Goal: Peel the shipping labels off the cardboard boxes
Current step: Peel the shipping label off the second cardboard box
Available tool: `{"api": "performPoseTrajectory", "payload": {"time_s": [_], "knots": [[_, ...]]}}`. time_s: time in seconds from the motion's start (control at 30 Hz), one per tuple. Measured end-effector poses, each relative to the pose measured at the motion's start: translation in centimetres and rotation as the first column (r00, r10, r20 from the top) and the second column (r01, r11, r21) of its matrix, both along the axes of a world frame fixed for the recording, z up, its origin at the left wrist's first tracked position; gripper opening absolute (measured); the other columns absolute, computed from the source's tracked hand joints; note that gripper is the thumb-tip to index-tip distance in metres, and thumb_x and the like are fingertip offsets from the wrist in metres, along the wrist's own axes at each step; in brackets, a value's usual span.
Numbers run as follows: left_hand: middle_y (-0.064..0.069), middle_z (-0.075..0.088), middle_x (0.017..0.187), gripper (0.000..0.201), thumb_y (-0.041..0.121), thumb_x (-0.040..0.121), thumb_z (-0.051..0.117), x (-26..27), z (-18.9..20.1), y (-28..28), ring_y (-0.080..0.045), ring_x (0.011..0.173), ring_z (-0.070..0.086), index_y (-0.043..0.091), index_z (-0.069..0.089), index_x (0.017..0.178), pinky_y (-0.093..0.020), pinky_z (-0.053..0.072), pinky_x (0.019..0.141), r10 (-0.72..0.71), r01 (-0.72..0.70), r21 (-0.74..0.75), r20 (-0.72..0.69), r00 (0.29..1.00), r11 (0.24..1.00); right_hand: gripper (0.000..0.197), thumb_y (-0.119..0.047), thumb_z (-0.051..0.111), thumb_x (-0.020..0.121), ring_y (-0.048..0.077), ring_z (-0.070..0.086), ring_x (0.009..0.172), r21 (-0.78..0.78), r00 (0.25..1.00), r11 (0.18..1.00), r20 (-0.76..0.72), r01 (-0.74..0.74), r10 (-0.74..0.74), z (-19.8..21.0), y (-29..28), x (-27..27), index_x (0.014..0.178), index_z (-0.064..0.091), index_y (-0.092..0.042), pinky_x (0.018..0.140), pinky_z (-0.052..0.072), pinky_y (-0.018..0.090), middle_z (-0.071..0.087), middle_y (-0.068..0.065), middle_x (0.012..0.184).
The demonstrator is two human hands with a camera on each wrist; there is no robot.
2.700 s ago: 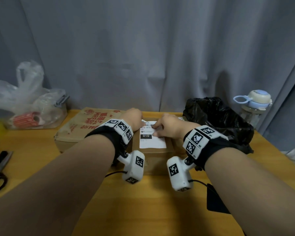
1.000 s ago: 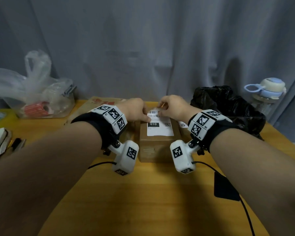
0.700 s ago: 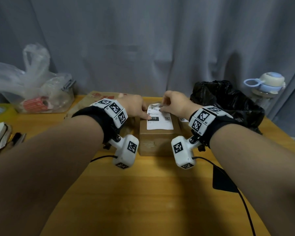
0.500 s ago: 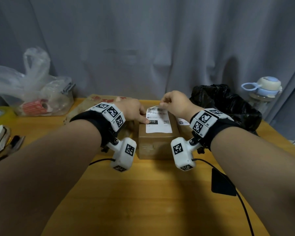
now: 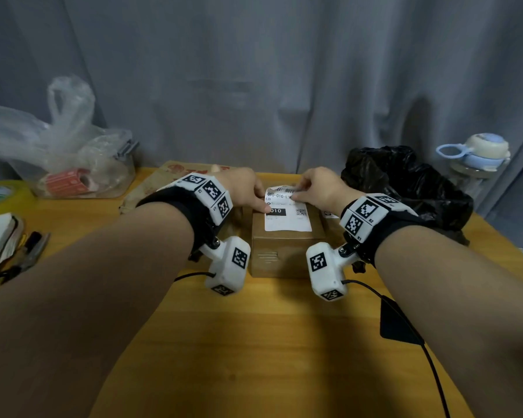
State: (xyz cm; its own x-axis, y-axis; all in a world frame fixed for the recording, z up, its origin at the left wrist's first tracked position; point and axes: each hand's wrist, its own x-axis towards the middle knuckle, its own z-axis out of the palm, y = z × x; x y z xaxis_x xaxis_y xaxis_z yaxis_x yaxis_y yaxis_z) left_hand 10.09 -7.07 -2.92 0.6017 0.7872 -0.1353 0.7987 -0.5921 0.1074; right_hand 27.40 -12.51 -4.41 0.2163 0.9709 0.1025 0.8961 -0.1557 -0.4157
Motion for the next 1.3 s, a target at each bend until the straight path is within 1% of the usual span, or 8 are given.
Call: {"api": "performPoseTrajectory", "payload": {"time_s": [0.17, 0.33, 0.47, 0.6, 0.87, 1.0, 1.23, 1.3], "knots": [[0.012, 0.066, 0.095, 0.047, 0.069, 0.076, 0.055, 1.0, -0.4, -0.3, -0.015, 0.100, 0.054, 0.030, 0.070, 0.095, -0.046, 0.023, 0.094, 0.082, -0.084, 0.087, 0.028, 0.996, 0.993, 0.026, -0.032, 0.077, 0.073, 0.013, 0.056, 0.074, 0.019, 0.990, 1.000, -0.140, 0.012, -0.009, -0.3, -0.2, 0.0, 0.073, 0.054, -0.019, 0.061, 0.044, 0.026, 0.059, -0.004, 0.076], [0.007, 0.064, 0.086, 0.047, 0.069, 0.076, 0.055, 1.6, -1.0, -0.6, -0.018, 0.093, 0.057, 0.025, 0.063, 0.091, -0.045, 0.026, 0.091, 0.107, -0.110, 0.137, 0.030, 0.994, 0.984, 0.046, -0.033, 0.077, 0.073, 0.015, 0.056, 0.092, -0.034, 0.994, 0.999, -0.111, 0.010, -0.014, -0.3, -0.7, -0.3, 0.108, 0.053, -0.016, 0.082, 0.053, 0.032, 0.053, -0.003, 0.099], [0.009, 0.064, 0.099, 0.050, 0.067, 0.075, 0.058, 1.1, -0.4, -0.9, -0.018, 0.102, 0.054, 0.027, 0.065, 0.104, -0.047, 0.023, 0.096, 0.094, -0.095, 0.096, 0.016, 0.995, 0.991, 0.029, -0.033, 0.075, 0.076, 0.015, 0.056, 0.081, -0.048, 0.997, 0.999, -0.075, -0.002, -0.001, -0.2, -0.5, -0.6, 0.093, 0.065, -0.013, 0.066, 0.044, 0.027, 0.060, -0.002, 0.085], [0.003, 0.066, 0.116, 0.054, 0.065, 0.078, 0.057, 0.1, -0.3, -0.8, -0.020, 0.111, 0.054, 0.024, 0.066, 0.113, -0.037, 0.024, 0.082, 0.027, -0.025, 0.037, -0.043, 0.999, 0.999, 0.018, -0.031, 0.074, 0.077, 0.017, 0.057, 0.074, 0.004, 0.993, 0.998, -0.099, 0.056, -0.055, -0.7, -0.3, -0.7, 0.075, 0.066, -0.015, 0.050, 0.034, 0.023, 0.064, 0.001, 0.076], [0.009, 0.064, 0.117, 0.064, 0.074, 0.074, 0.051, -0.2, -0.7, -0.6, -0.019, 0.113, 0.051, 0.033, 0.060, 0.122, -0.050, 0.022, 0.101, 0.027, -0.025, 0.025, -0.087, 0.996, 0.999, 0.029, -0.029, 0.071, 0.081, 0.022, 0.060, 0.082, 0.071, 0.987, 0.992, -0.133, 0.101, -0.091, -0.2, -0.3, -1.1, 0.092, 0.067, -0.004, 0.064, 0.040, 0.028, 0.068, 0.012, 0.094], [0.011, 0.064, 0.116, 0.062, 0.074, 0.074, 0.051, -0.4, -0.9, -0.5, -0.018, 0.112, 0.051, 0.034, 0.061, 0.120, -0.049, 0.022, 0.096, 0.026, -0.024, 0.019, -0.087, 0.996, 1.000, 0.030, -0.026, 0.069, 0.083, 0.026, 0.064, 0.081, 0.103, 0.972, 0.991, -0.227, 0.089, -0.064, 0.0, -0.2, -0.9, 0.093, 0.067, 0.001, 0.065, 0.050, 0.034, 0.069, 0.014, 0.093], [0.011, 0.064, 0.114, 0.060, 0.074, 0.075, 0.049, -0.5, -1.0, -0.7, -0.019, 0.112, 0.051, 0.035, 0.061, 0.120, -0.048, 0.020, 0.099, 0.016, -0.016, -0.001, -0.057, 0.998, 1.000, 0.013, -0.015, 0.066, 0.086, 0.024, 0.066, 0.084, 0.218, 0.875, 0.972, -0.484, 0.091, 0.026, 0.8, -0.7, -1.0, 0.092, 0.067, -0.003, 0.078, 0.056, 0.037, 0.069, 0.013, 0.091], [0.012, 0.061, 0.119, 0.064, 0.076, 0.074, 0.049, -0.6, -1.0, -0.8, -0.018, 0.116, 0.050, 0.034, 0.057, 0.122, -0.046, 0.025, 0.105, -0.006, 0.003, -0.058, -0.048, 0.999, 0.998, 0.005, -0.014, 0.065, 0.086, 0.020, 0.063, 0.081, 0.235, 0.874, 0.970, -0.481, 0.062, 0.061, 0.9, -0.9, -0.9, 0.087, 0.065, -0.009, 0.073, 0.054, 0.030, 0.066, 0.005, 0.082]]}}
